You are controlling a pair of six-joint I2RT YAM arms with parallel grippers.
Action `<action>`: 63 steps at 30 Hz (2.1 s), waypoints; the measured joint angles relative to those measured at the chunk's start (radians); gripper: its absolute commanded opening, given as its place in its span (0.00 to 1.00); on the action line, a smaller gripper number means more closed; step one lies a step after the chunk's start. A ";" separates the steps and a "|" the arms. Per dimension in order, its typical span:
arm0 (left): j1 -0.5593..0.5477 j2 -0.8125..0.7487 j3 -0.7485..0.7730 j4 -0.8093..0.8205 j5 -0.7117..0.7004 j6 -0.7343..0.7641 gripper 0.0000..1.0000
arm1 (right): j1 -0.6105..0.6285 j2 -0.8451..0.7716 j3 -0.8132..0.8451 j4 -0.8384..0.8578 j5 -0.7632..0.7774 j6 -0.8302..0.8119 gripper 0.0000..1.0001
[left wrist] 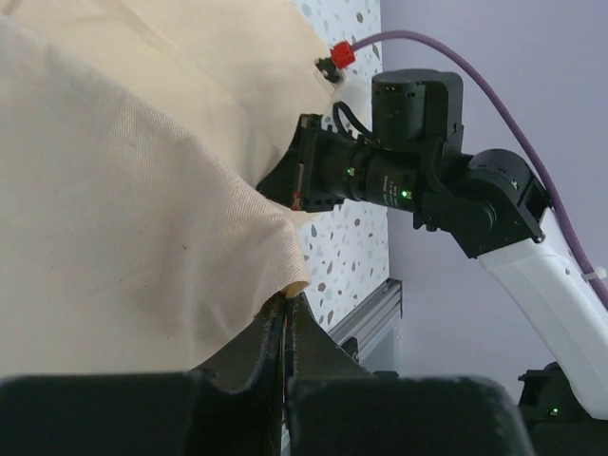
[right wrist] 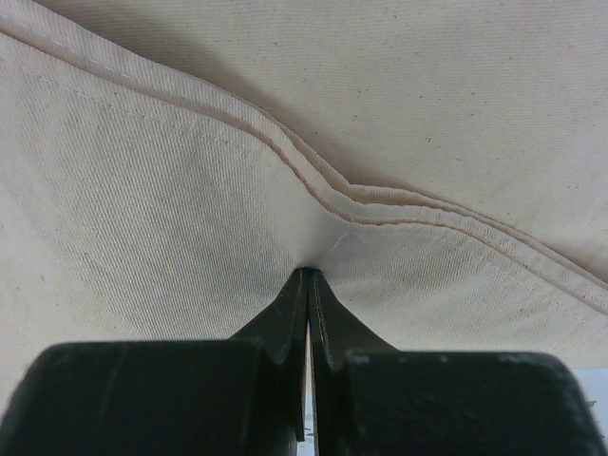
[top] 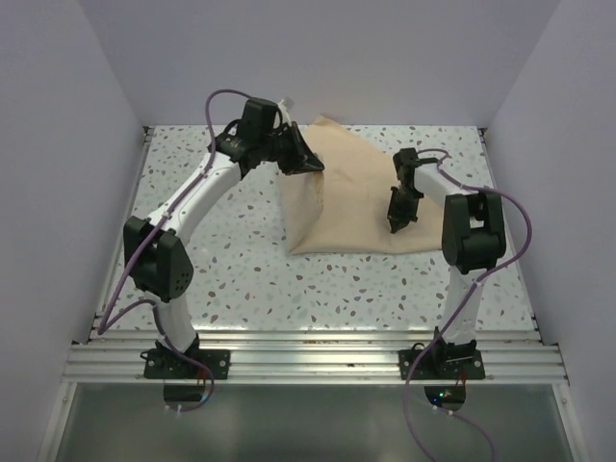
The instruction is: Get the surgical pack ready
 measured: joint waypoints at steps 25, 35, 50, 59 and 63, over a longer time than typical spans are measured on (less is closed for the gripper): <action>-0.176 0.407 0.266 0.023 0.059 -0.061 0.00 | -0.007 0.010 0.012 -0.010 -0.027 -0.003 0.00; -0.182 0.473 0.274 0.069 0.076 -0.096 0.01 | -0.007 0.010 0.012 -0.010 -0.031 -0.003 0.00; -0.185 0.468 0.263 0.066 0.081 0.005 0.41 | -0.010 0.011 0.018 -0.015 -0.050 -0.003 0.00; -0.157 0.163 -0.074 0.060 0.018 0.143 0.28 | -0.003 0.012 0.097 -0.055 -0.057 -0.003 0.00; -0.152 0.114 -0.229 0.085 0.017 0.156 0.18 | 0.000 0.004 0.200 -0.069 -0.093 -0.011 0.00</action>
